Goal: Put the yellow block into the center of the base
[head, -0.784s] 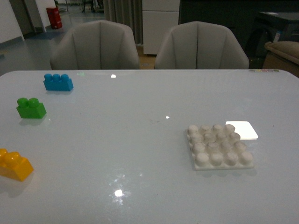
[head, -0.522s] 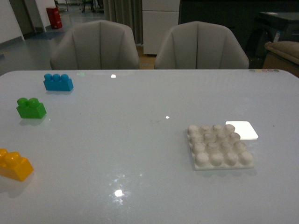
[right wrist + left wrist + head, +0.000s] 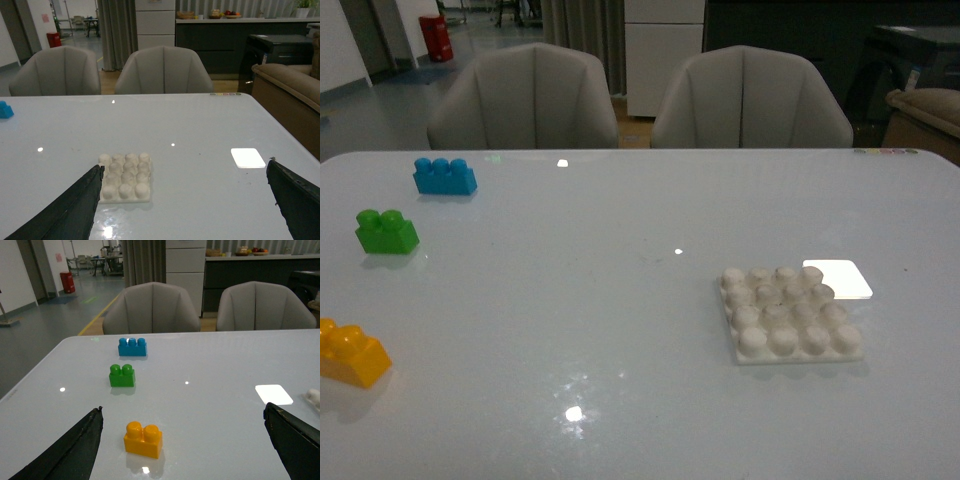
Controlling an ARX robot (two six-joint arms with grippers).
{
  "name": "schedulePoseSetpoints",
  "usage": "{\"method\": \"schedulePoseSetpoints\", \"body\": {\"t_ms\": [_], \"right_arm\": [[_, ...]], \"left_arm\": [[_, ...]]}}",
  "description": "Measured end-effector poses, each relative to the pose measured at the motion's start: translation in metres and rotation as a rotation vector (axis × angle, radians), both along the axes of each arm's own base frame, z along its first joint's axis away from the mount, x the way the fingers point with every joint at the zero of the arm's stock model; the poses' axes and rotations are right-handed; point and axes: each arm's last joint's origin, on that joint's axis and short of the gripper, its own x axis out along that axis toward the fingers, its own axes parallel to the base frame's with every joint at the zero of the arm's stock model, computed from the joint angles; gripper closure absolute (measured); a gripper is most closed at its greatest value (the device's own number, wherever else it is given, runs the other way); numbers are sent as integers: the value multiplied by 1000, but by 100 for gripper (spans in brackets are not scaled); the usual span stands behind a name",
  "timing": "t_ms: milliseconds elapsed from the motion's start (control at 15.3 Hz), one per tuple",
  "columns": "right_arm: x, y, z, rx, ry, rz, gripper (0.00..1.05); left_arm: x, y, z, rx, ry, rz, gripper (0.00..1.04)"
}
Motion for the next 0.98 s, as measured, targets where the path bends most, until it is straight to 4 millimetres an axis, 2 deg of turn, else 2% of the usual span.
{"method": "schedulePoseSetpoints", "body": {"t_ms": [196,261,327,457,588,653,718,849,980], "right_arm": [[0,0,0,0,0,0,6],[0,0,-2,4,93,-51,6],[7,-1,3,-15,213,-148,6],[30,-12,36,-21,139,-234,6],[75,-21,72,-48,67,-206,6],[102,-27,79,-52,89,-192,6],[137,-35,78,-63,159,-188,6],[201,-43,56,-92,328,-161,6],[253,-47,14,-79,520,-122,6]], "left_arm": [[0,0,0,0,0,0,7],[0,0,0,0,0,0,7],[0,0,0,0,0,0,7],[0,0,0,0,1,0,7],[0,0,0,0,0,0,7],[0,0,0,0,0,0,7],[0,0,0,0,0,0,7],[0,0,0,0,0,0,7],[0,0,0,0,0,0,7]]}}
